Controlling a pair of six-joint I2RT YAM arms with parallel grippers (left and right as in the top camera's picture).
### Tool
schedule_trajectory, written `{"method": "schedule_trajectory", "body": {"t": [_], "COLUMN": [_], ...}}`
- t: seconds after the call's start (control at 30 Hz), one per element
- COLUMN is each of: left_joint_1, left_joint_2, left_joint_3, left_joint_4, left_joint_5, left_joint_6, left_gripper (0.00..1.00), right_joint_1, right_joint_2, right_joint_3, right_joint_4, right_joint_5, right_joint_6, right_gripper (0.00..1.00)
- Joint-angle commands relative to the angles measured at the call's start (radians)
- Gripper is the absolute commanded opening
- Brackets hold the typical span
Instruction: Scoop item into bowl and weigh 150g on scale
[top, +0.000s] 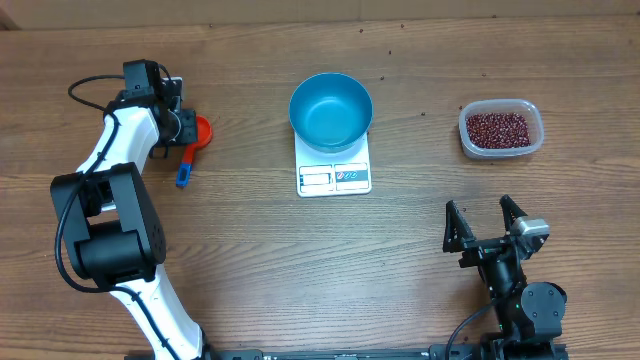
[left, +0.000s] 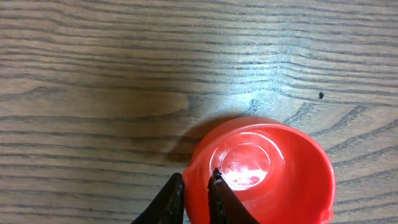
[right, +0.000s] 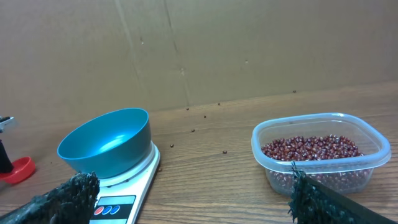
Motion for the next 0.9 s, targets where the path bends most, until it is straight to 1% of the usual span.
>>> {"method": "schedule_trajectory", "body": {"t": [0.0, 0.2, 0.3, 0.43, 0.5, 0.6, 0.7, 0.73, 0.8, 0.87], "left_joint_1": [-0.002, -0.002, -0.002, -0.002, -0.002, -0.002, -0.002, -0.002, -0.002, -0.002], "left_joint_2": [0.013, 0.023, 0.026, 0.026, 0.027, 0.033, 0.056, 0.064, 0.079, 0.084], "left_joint_3": [0.017, 0.013, 0.013, 0.013, 0.013, 0.013, 0.013, 0.013, 0.013, 0.013], "left_joint_4": [0.01, 0.024, 0.025, 0.04, 0.044, 0.051, 0.056, 0.055, 0.054, 0.054], "left_joint_5": [-0.006, -0.006, -0.006, -0.006, -0.006, -0.005, -0.003, -0.003, -0.003, -0.003], "left_joint_6": [0.001, 0.002, 0.002, 0.001, 0.001, 0.001, 0.001, 0.001, 0.001, 0.002], "left_gripper": [0.17, 0.27, 0.27, 0.21, 0.2, 0.21, 0.26, 0.26, 0.22, 0.13], "right_joint_1": [0.005, 0.005, 0.005, 0.005, 0.005, 0.005, 0.005, 0.005, 0.005, 0.005], "right_joint_2": [-0.01, -0.01, -0.01, -0.01, -0.01, -0.01, -0.01, -0.01, -0.01, -0.01], "right_joint_3": [-0.011, -0.011, -0.011, -0.011, -0.011, -0.011, -0.011, -0.011, -0.011, -0.011], "right_joint_4": [0.003, 0.003, 0.003, 0.003, 0.003, 0.003, 0.003, 0.003, 0.003, 0.003], "right_joint_5": [0.009, 0.009, 0.009, 0.009, 0.009, 0.009, 0.009, 0.009, 0.009, 0.009], "right_joint_6": [0.006, 0.006, 0.006, 0.006, 0.006, 0.006, 0.006, 0.006, 0.006, 0.006], "right_gripper": [1.0, 1.0, 1.0, 1.0, 1.0, 1.0, 1.0, 1.0, 1.0, 1.0]}}
